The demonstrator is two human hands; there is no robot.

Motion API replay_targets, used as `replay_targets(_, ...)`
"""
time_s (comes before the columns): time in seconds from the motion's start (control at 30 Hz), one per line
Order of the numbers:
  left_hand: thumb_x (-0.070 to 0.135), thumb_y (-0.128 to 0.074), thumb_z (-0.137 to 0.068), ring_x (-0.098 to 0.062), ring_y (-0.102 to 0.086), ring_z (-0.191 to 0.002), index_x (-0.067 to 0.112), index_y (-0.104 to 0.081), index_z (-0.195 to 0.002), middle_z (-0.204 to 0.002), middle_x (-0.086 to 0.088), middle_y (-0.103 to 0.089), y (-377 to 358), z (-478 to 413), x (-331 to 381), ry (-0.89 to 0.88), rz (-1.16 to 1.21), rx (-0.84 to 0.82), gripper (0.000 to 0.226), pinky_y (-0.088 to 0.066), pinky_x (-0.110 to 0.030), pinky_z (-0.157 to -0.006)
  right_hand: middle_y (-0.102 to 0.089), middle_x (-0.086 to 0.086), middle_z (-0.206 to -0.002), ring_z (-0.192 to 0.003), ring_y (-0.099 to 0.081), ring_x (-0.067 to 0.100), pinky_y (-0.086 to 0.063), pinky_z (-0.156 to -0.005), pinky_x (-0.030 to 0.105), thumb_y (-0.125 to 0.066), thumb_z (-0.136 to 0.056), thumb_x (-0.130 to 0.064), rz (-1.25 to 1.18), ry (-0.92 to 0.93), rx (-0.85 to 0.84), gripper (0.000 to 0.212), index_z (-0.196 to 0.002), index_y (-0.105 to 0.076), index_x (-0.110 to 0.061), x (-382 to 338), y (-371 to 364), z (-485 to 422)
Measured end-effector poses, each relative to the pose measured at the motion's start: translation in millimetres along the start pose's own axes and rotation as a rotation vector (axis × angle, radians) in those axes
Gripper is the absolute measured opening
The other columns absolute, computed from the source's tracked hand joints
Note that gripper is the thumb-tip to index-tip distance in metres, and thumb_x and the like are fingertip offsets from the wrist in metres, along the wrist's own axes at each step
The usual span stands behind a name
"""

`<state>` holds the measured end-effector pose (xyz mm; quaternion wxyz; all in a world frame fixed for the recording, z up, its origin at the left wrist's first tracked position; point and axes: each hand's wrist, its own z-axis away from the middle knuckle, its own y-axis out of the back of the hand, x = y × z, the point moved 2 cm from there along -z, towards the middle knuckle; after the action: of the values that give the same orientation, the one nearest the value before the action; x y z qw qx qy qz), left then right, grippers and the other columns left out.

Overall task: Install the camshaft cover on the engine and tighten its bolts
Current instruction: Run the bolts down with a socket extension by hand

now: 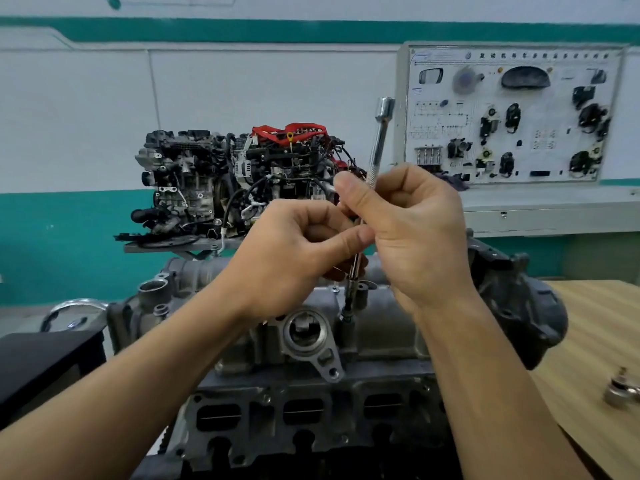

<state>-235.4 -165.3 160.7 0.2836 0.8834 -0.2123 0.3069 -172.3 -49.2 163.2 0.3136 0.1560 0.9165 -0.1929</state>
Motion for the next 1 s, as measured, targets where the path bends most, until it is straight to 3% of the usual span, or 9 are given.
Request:
replay_targets(0.1, 0.025, -0.061, -0.09, -0.032, -0.075, -0.079, -0.006, -0.069, -0.095, -0.086, -0.019, -0.076, 1, -3, -2, 0.054, -0.005, -0.047, 0.032, -0.063, -0.04, -0.075, -0.073, 0.005, -0.082, -0.074, -0.069, 0.015, -0.057, -0.068, 0.025, -0.062, -0.096, -0.019, -0.013, -0.059, -0.106, 0.014, -0.086, -0.067, -0.011, -3, -1, 1)
replay_targets(0.17, 0.018, -0.053, -0.099, -0.032, -0.075, -0.088, -0.004, -0.069, -0.102, -0.092, -0.018, -0.076, 0, -4, -3, 0.084, -0.014, -0.079, 0.028, -0.062, -0.041, -0.081, -0.076, 0.009, -0.095, -0.084, -0.071, 0.018, -0.057, -0.073, 0.026, -0.046, -0.104, -0.023, -0.046, -0.123, -0.19, 0.025, -0.098, -0.067, -0.011, -4, 1, 1)
replay_targets(0.23, 0.017, -0.048, -0.102, -0.033, -0.074, -0.093, -0.002, -0.069, -0.106, -0.097, -0.019, -0.076, 0, -4, -4, 0.099, -0.018, -0.105, 0.028, -0.06, -0.045, -0.087, -0.076, 0.011, -0.094, -0.083, -0.073, 0.02, -0.057, -0.066, 0.025, -0.039, -0.106, -0.02, -0.099, -0.168, -0.21, 0.029, -0.1, -0.065, -0.008, -6, 4, 2)
replay_targets(0.3, 0.02, -0.052, -0.099, -0.035, -0.073, -0.095, -0.002, -0.07, -0.106, -0.098, -0.02, -0.076, 0, -2, -4, 0.098, -0.015, -0.108, 0.03, -0.059, -0.046, -0.088, -0.076, 0.009, -0.083, -0.074, -0.073, 0.017, -0.056, -0.058, 0.023, -0.045, -0.104, -0.017, -0.092, -0.159, -0.17, 0.026, -0.094, -0.065, -0.005, -7, 4, 4)
replay_targets(0.43, 0.032, -0.071, -0.077, -0.051, -0.068, -0.092, -0.009, -0.069, -0.092, -0.091, -0.031, -0.072, -1, 2, -1, 0.086, -0.021, -0.031, 0.044, -0.055, -0.059, -0.086, -0.071, 0.009, -0.073, -0.069, -0.069, 0.02, -0.061, -0.069, 0.039, -0.072, -0.088, -0.013, 0.01, -0.022, -0.014, 0.013, -0.079, -0.063, -0.009, -5, 2, 6)
replay_targets(0.57, 0.021, -0.064, -0.093, -0.03, -0.075, -0.08, -0.004, -0.07, -0.088, -0.084, -0.02, -0.075, 1, 0, -2, 0.127, -0.041, -0.046, 0.027, -0.062, -0.044, -0.078, -0.071, 0.005, -0.079, -0.071, -0.065, 0.016, -0.058, -0.069, 0.03, -0.067, -0.093, -0.02, 0.01, -0.005, -0.028, 0.01, -0.087, -0.067, -0.012, -6, -4, 5)
replay_targets(0.7, 0.016, -0.046, -0.104, -0.038, -0.073, -0.096, -0.011, -0.066, -0.108, -0.101, -0.028, -0.073, 0, -2, -7, 0.213, 0.051, -0.121, 0.034, -0.058, -0.047, -0.09, -0.073, 0.0, -0.081, -0.073, -0.063, 0.012, -0.051, -0.064, 0.023, -0.047, -0.104, -0.018, 0.066, -0.033, -0.086, 0.028, -0.089, -0.07, -0.019, -5, -4, 1)
replay_targets(0.87, 0.045, -0.07, -0.08, -0.039, -0.073, -0.093, -0.01, -0.068, -0.1, -0.095, -0.023, -0.075, -1, 1, -2, 0.137, -0.04, -0.115, 0.059, -0.055, -0.057, -0.091, -0.072, -0.004, -0.069, -0.065, -0.066, 0.006, -0.052, -0.064, 0.019, -0.07, -0.089, -0.009, 0.024, 0.056, -0.085, 0.011, -0.081, -0.073, -0.015, -5, -4, 3)
replay_targets(1.0, 0.029, -0.075, -0.083, -0.03, -0.074, -0.072, -0.015, -0.064, -0.084, -0.078, -0.019, -0.075, 1, 2, -1, 0.09, -0.117, -0.03, 0.045, -0.057, -0.058, -0.079, -0.071, -0.004, -0.068, -0.066, -0.067, 0.01, -0.053, -0.064, 0.021, -0.081, -0.079, -0.012, 0.003, 0.096, -0.008, 0.013, -0.075, -0.069, -0.016, -2, -7, 4)
